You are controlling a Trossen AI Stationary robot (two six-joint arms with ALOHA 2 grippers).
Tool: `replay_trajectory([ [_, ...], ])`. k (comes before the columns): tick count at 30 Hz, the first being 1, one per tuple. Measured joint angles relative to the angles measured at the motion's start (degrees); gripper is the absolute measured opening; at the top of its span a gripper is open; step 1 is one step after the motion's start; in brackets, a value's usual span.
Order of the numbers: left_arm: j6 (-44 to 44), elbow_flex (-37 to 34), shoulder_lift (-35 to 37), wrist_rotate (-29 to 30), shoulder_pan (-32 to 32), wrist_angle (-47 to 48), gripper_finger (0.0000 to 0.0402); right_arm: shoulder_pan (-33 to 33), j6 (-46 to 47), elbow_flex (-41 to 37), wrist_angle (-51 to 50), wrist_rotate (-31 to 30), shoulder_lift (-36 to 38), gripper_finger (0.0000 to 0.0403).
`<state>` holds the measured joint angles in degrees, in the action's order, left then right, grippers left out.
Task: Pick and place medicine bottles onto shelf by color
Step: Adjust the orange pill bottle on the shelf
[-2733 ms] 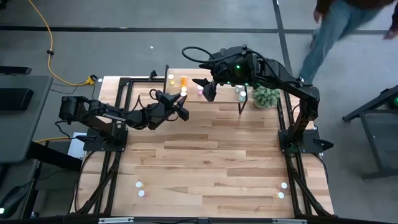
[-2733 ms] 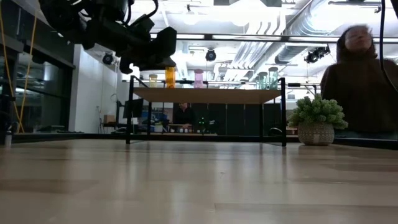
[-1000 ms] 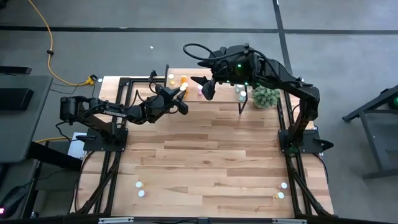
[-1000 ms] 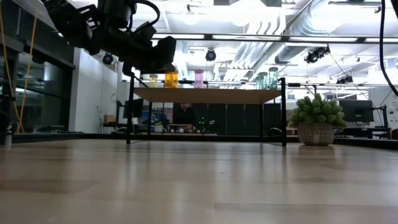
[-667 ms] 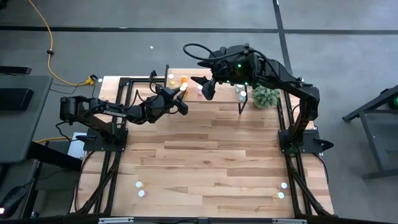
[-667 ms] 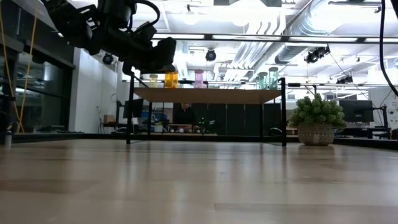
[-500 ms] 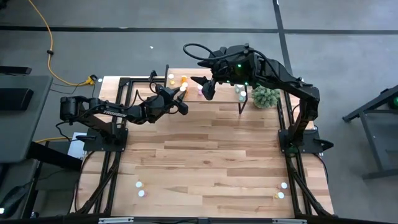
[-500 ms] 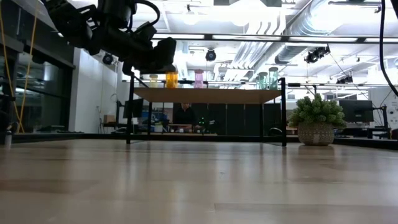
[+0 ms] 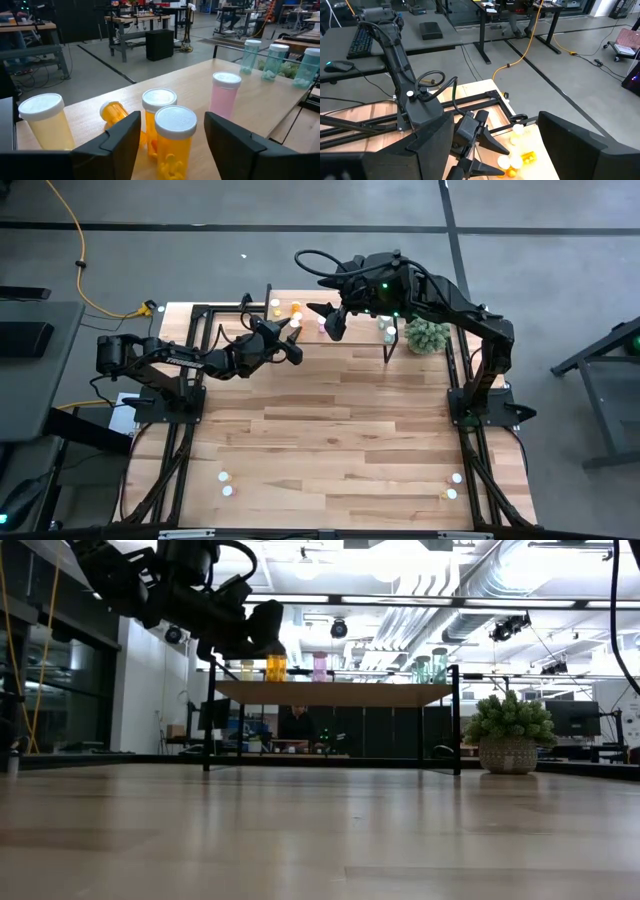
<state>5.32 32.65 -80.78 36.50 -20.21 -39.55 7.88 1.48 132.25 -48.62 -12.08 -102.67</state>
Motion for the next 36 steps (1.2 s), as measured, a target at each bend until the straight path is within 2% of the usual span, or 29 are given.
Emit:
replay_trajectory([
  [10, -2.76, -0.03, 3.58, -1.38, 1.99, 1.22, 0.0223, 0.0, 0.0, 0.0, 0.0, 0.0, 0.0, 0.0281],
  [13, -3.82, -0.02, 6.23, -1.18, 2.54, 1.19, 0.0223, 0.0, 0.0, 0.0, 0.0, 0.0, 0.0, 0.0281],
  [19, -3.93, -0.02, 12.66, -1.15, 4.11, 6.81, 0.0223, -0.01, 0.0, 0.0, 0.0, 0.0, 0.0, 0.0281],
  [22, -0.04, 0.87, 17.57, -1.08, 5.3, 9.92, 0.0223, -0.02, 0.19, 0.0, 0.02, 0.0, 0.0, 0.0281],
  [25, 5.13, 5.5, 23.07, -1.75, 5.93, 20.93, 0.0223, 0.12, 4.15, 0.0, 1.18, 0.02, 0.0, 0.0281],
  [28, 5.7, 14.4, 26.79, -3.61, 6.04, 37.67, 0.0223, 0.98, 10.72, 0.0, 3.58, 0.09, -0.02, 0.0281],
  [32, 7.01, 27.94, 27.07, -4.78, 5.19, 58.37, 0.0223, 4.14, 19.89, 0.0, 4.64, 0.67, -1.06, 0.0281],
  [36, 10.85, 37.18, 27.24, -10.82, 3.39, 69.27, 0.0223, 7.48, 26.12, 0.02, 4.05, 4.01, -3.86, 0.0281],
])
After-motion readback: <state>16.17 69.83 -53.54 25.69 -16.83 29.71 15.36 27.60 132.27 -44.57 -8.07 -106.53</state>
